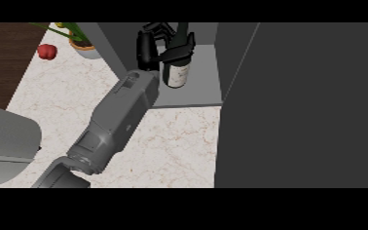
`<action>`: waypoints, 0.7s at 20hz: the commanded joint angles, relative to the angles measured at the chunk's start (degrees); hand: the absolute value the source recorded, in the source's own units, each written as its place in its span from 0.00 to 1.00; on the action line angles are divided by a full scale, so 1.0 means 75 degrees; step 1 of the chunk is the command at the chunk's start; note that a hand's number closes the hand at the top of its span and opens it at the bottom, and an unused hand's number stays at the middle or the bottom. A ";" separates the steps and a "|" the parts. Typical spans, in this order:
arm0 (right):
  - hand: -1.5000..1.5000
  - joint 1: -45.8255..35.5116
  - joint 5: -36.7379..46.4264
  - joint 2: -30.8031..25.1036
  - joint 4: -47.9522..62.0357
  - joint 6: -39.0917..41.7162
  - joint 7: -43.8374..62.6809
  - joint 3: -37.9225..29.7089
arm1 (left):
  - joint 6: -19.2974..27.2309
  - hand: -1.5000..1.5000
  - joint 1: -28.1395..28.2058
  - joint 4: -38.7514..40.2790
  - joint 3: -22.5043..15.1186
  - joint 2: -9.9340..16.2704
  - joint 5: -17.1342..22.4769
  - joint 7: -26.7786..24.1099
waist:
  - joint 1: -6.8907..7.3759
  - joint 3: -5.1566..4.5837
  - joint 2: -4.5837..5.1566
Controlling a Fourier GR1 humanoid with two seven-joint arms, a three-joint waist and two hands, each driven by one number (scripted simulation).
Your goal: Pick up the wine, place it into the cabinet and close the cabinet
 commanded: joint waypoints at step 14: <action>0.00 0.0048 -0.0480 0.0011 -0.0652 -0.0045 0.0287 0.0179 | -0.0718 1.00 -0.0370 0.1226 0.1093 0.0006 0.0773 -0.0694 | -0.0146 -0.0005 0.0073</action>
